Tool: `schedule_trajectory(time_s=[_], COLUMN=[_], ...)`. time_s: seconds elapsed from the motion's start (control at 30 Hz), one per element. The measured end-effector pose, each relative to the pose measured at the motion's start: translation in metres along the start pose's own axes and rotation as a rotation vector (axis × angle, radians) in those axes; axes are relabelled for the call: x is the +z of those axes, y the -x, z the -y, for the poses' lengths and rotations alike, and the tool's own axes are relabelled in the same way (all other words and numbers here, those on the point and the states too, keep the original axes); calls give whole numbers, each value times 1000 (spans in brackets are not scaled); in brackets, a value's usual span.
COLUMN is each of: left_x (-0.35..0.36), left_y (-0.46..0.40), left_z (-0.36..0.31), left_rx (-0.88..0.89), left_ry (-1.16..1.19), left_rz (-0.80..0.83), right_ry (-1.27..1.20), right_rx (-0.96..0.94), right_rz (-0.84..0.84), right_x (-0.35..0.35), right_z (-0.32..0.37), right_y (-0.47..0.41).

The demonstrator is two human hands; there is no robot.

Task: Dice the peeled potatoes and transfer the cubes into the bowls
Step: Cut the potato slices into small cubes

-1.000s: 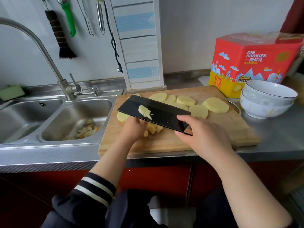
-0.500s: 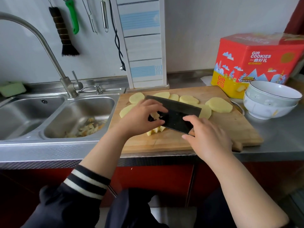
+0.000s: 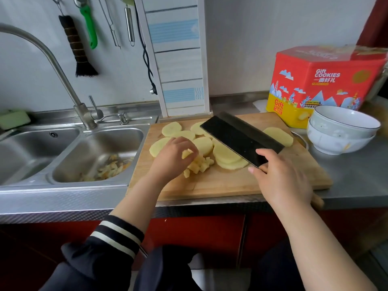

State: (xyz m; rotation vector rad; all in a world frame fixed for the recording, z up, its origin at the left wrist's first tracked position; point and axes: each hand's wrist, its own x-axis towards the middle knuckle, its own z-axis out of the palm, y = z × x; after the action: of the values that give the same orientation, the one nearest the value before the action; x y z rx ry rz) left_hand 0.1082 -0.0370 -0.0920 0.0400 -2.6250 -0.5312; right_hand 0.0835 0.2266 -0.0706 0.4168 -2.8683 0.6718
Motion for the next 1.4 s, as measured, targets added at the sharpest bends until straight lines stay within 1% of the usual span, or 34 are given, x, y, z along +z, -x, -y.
schedule_trajectory(time_s=[0.07,0.1,0.13,0.17,0.2,0.23,0.27,0.3,0.43,0.57,0.67,0.73,0.83,0.9,1.07,1.4], left_x=[-7,-13,-17,-21,-23,-27,-28,-29,-31,-34,-44,-55,-71,-78,-82,-81], left_y=[-4,-7,-11,-13,-16,-17,-19,-20,-24,-17,-1,13,36,48,61,62], left_z=[14,21,33,41,50,51,52,49,38,51,61,62,59,57,56,52], left_rx=[-136,-227,-330,-425,-495,-526,-531,-521,-491,-532,-528,-504,-440,-426,-354,-296], left_ry=[3,-50,-109,-161,-177,-183,-181,-197,-284,-170,-119,-109,-132,-98,-63,-89], left_rz=[-131,-131,-63,53,181,291,361,389,290,246,235,286,421,478,538,629], right_ry=[-58,-84,-109,-131,-152,-171,-184,-192,-237,-271,-403,-429,-393,-394,-349,-263], right_rx=[-7,-22,-34,-38,-40,-41,-41,-40,-28,-42,-72,-99,-137,-144,-142,-131], right_rz=[-21,-27,-26,-21,-15,-14,-13,-6,49,79,157,235,341,414,577,698], right_x=[-4,-7,-10,-14,-18,-21,-22,-23,-23,-26,-32,-36,-39,-36,-24,-11], right_z=[-2,-3,-3,-2,0,1,2,3,7,8,11,19,36,46,61,75], right_y=[1,2,3,4,4,5,6,7,12,10,3,-2,-9,-14,-20,-24])
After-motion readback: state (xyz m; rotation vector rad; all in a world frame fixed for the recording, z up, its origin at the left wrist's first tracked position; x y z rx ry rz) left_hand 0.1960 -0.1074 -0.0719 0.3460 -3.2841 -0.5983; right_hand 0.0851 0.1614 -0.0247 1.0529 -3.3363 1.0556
